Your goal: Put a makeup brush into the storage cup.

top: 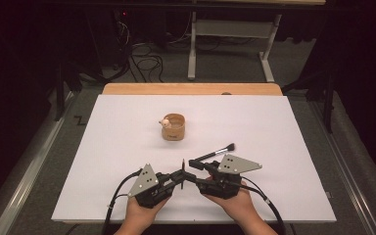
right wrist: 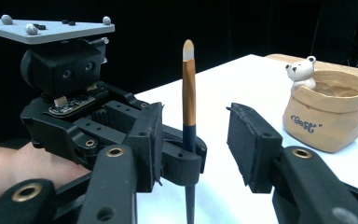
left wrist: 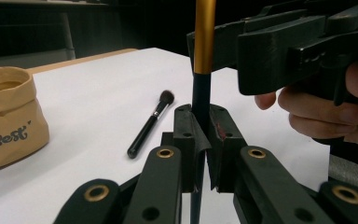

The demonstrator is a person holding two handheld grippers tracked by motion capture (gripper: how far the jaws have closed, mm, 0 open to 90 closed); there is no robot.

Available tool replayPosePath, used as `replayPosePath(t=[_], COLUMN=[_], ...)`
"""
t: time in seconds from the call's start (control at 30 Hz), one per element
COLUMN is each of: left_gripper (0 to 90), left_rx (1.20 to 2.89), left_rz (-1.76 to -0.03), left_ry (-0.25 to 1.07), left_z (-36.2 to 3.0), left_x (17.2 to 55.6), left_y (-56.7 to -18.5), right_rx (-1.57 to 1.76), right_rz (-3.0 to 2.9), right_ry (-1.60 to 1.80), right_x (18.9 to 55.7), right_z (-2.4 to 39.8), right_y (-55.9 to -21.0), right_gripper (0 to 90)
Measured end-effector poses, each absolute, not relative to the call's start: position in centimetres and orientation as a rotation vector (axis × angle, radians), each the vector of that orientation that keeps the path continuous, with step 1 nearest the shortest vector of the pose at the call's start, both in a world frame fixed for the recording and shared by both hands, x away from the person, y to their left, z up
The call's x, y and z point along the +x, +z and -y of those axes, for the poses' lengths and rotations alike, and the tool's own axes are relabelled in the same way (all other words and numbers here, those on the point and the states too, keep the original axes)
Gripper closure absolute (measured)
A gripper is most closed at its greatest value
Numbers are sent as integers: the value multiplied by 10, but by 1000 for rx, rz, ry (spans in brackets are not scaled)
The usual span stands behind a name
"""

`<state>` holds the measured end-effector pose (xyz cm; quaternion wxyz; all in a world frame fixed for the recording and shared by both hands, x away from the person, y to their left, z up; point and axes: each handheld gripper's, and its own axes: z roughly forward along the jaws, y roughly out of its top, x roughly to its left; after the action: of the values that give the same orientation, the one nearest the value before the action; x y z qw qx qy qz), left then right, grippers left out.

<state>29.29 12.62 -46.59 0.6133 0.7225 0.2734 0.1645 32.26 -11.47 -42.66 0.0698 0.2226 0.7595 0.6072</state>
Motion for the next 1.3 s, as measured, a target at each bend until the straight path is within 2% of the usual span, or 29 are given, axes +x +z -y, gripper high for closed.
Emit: replayPosePath(t=[0.43,0.77,1.3], left_gripper=[831,831,831], left_rx=[1632,1599,1551], left_rz=[-657,-692,-743], left_ry=[401,424,477], left_z=[-140,-156,-179], left_x=[295,299,304], left_y=[-462,-459,-455], right_rx=[680,736,767], right_rz=[-2241,-2191,-2151], right_ry=[1763,1741,1657], right_x=[325,335,347], right_z=[122,133,145], right_y=[-425,-428,-429], right_gripper=[407,210,99])
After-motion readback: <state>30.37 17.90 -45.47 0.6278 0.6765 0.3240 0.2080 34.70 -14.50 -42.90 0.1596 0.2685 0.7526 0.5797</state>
